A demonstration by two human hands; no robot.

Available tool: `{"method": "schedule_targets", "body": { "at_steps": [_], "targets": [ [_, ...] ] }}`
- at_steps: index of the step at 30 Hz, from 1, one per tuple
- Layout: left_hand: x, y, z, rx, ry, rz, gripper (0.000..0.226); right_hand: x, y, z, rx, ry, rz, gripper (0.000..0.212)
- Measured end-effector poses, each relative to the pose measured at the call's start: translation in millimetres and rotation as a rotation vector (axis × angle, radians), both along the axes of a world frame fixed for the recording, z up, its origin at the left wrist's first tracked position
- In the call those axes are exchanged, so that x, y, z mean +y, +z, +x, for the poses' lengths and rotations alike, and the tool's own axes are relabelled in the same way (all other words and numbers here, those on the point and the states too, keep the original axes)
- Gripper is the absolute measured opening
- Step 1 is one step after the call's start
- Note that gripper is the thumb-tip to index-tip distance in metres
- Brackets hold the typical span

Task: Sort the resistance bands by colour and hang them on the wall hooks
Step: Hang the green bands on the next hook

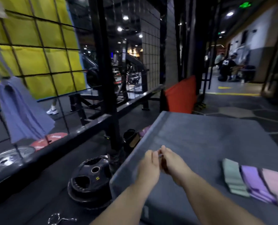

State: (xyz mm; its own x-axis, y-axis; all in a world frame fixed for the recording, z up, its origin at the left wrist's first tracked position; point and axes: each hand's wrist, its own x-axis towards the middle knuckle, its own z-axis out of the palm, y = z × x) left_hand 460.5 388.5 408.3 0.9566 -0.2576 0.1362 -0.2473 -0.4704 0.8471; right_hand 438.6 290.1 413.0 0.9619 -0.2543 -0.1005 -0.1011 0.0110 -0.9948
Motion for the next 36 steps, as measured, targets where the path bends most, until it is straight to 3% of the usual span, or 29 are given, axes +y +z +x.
{"method": "schedule_targets", "body": {
  "at_steps": [8, 12, 18, 20, 23, 25, 26, 28, 30, 31, 32, 33, 34, 36],
  "targets": [
    [-101.1, -39.8, -28.8, 0.133, -0.336, 0.169, 0.029, -94.0, -44.7, -52.0, 0.085, -0.334, 0.084, 0.043],
    [-136.3, -56.4, -44.0, 0.163, -0.475, 0.273, 0.034, -125.4, -62.3, -76.5, 0.136, -0.513, 0.020, 0.034],
    [-180.8, -74.4, -48.7, 0.260, -0.488, 0.372, 0.040, -159.2, -90.7, -84.5, 0.222, -0.707, -0.206, 0.006],
    [-193.2, -82.8, -46.1, 0.293, -0.452, 0.374, 0.035, -165.5, -94.7, -86.9, 0.262, -0.758, -0.241, 0.020],
    [-206.7, -93.7, -43.2, 0.337, -0.419, 0.324, 0.033, -171.3, -96.4, -90.2, 0.294, -0.762, -0.262, 0.037],
    [-212.9, -99.5, -42.3, 0.358, -0.418, 0.293, 0.035, -172.9, -94.3, -91.0, 0.248, -0.670, -0.316, 0.032],
    [-215.4, -101.9, -42.3, 0.364, -0.416, 0.288, 0.036, -174.9, -94.2, -88.0, 0.314, -0.535, -0.361, 0.026],
    [-219.5, -107.1, -41.5, 0.381, -0.404, 0.252, 0.037, -189.2, -111.4, -75.4, 0.309, -0.304, -0.814, 0.033],
    [-221.8, -110.4, -41.1, 0.422, -0.373, 0.178, 0.034, -188.9, -112.1, -72.2, 0.306, -0.232, -0.954, 0.040],
    [-222.7, -110.9, -40.4, 0.441, -0.347, 0.141, 0.031, -188.6, -106.8, -73.4, 0.458, -0.201, -0.808, 0.031],
    [-222.8, -111.4, -39.3, 0.456, -0.317, 0.106, 0.027, -191.3, -98.2, -76.1, 0.486, -0.340, -0.781, 0.018],
    [-222.6, -111.8, -37.5, 0.461, -0.287, 0.076, 0.023, -192.7, -95.1, -78.9, 0.415, -0.413, -0.747, 0.020],
    [-221.6, -111.8, -35.7, 0.458, -0.264, 0.051, 0.018, -181.9, -94.3, -77.6, 0.412, -0.396, -0.565, 0.029],
    [-218.6, -110.1, -32.7, 0.430, -0.227, 0.021, 0.009, -178.2, -95.9, -75.2, 0.348, -0.542, -0.379, 0.024]
  ]
}}
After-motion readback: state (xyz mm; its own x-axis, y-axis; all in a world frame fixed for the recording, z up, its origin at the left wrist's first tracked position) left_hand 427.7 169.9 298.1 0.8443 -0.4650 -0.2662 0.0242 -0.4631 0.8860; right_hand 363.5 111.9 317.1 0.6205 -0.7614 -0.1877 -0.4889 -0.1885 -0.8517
